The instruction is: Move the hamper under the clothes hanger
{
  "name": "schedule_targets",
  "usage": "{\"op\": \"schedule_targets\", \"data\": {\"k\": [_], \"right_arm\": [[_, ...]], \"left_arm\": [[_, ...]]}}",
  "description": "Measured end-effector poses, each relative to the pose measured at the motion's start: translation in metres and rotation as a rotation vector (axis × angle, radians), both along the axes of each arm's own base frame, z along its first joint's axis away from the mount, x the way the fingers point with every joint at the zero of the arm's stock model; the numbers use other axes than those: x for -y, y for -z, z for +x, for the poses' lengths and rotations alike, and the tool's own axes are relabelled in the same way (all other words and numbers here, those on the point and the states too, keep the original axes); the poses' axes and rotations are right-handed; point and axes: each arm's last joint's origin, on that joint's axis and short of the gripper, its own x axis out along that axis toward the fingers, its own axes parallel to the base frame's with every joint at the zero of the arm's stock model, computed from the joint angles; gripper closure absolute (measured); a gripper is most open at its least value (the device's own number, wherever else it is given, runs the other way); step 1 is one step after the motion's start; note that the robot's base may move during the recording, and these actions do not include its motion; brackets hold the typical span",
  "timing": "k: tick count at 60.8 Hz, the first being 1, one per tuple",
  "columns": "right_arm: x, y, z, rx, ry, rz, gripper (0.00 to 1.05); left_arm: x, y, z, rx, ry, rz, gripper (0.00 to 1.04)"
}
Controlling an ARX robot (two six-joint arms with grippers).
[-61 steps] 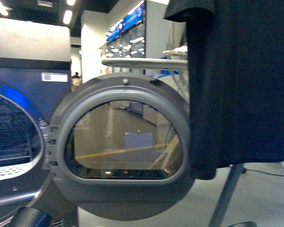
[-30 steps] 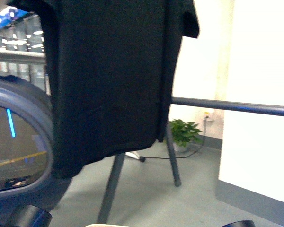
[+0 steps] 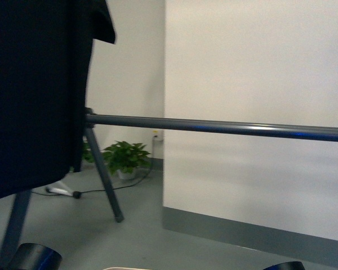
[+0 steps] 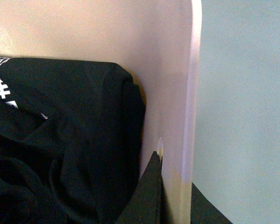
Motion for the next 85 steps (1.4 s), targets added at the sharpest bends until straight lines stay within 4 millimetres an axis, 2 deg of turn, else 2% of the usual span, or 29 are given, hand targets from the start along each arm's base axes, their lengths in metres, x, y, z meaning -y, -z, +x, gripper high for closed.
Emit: {"op": "schedule_targets", "data": {"k": [23,36,54,85], "right_arm": [[0.000,0.000,0.000,0.001,0.000,0.000,1.02],[0.013,0.000,0.001,0.000,0.046,-0.021,1.02],[-0.005,0.000,-0.002,-0.004,-0.017,0.002,1.02],[0.000,0.000,-0.001,-0.003,0.000,0.000,1.02]], "left_arm": [[0.000,0.000,0.000,0.000,0.001,0.000,1.00],[0.014,-0.001,-0.001,0.002,0.043,-0.015,1.00],[-0.004,-0.001,0.001,0.004,-0.015,0.009,1.00],[0.001,0.000,0.001,0.003,0.005,0.001,1.00]]}}
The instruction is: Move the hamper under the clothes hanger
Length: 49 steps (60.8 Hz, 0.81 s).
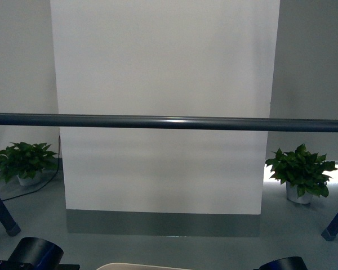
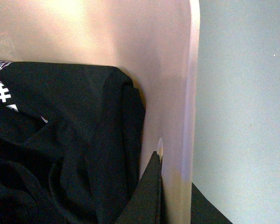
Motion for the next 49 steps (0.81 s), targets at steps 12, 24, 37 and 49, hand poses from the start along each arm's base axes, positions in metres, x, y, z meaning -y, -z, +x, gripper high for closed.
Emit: {"op": "schedule_targets", "data": {"k": [12,24,37,49], "right_arm": [[0.000,0.000,0.000,0.000,-0.001,-0.001,1.02],[0.000,0.000,0.000,0.031,0.020,-0.001,1.02],[-0.009,0.004,0.012,0.284,0.070,0.052,1.02],[-0.013,-0.003,0.027,0.309,0.076,0.071,1.02]], "left_arm": [[0.000,0.000,0.000,0.000,0.000,0.000,1.01],[0.000,0.000,0.000,0.000,0.000,0.000,1.01],[0.004,0.003,-0.002,0.263,-0.125,-0.008,1.01],[0.007,-0.003,0.005,0.353,-0.132,-0.034,1.01]]}}
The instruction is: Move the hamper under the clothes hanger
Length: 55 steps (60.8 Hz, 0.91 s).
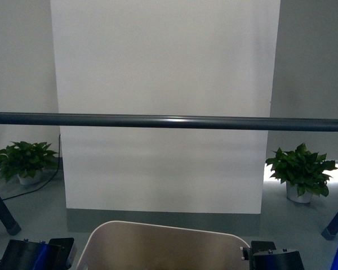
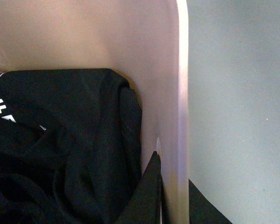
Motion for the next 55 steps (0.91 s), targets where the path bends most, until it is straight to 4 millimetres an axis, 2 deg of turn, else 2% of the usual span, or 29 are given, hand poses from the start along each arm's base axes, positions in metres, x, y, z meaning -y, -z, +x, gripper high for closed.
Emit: {"op": "schedule_targets", "data": {"k": [10,29,55], "right_arm": [[-0.002,0.005,0.004,-0.019,-0.009,0.004,1.02],[0.001,0.039,-0.007,-0.149,-0.021,0.021,1.02],[0.001,0.041,0.004,-0.178,-0.040,0.034,1.02]], "left_arm": [[0.000,0.006,-0.002,-0.025,-0.008,0.007,1.01],[-0.003,0.029,-0.020,-0.157,-0.009,0.019,1.00],[-0.003,0.037,-0.041,-0.223,-0.025,0.008,1.00]]}}
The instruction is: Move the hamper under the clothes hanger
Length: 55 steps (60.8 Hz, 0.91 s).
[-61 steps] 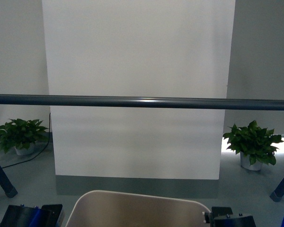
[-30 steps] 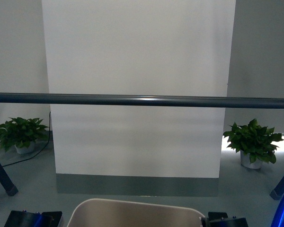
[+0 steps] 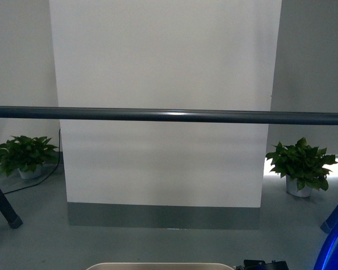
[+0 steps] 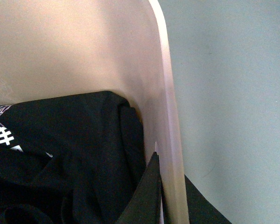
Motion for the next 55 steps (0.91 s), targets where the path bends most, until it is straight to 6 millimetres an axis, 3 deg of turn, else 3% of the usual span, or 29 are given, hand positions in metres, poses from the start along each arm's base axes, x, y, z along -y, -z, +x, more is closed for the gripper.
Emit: {"op": "schedule_targets", "data": {"k": [22,26,32,40,55], "right_arm": [[-0.001,0.004,0.002,-0.021,-0.013,-0.009,1.02],[-0.002,0.004,0.003,-0.020,-0.015,-0.008,1.02],[-0.004,0.003,0.004,-0.012,-0.013,-0.011,0.90],[-0.005,0.002,0.005,-0.003,-0.013,-0.005,0.65],[-0.005,-0.001,0.006,0.012,-0.005,-0.010,0.35]], "left_arm": [[0.002,0.002,-0.010,-0.030,-0.003,-0.011,0.99],[0.003,0.003,-0.010,-0.039,0.006,-0.015,0.87],[0.006,0.003,-0.010,-0.042,0.018,-0.025,0.72],[0.010,0.002,-0.011,-0.050,0.035,-0.040,0.47],[0.011,-0.006,-0.006,-0.033,0.037,-0.051,0.17]]}}
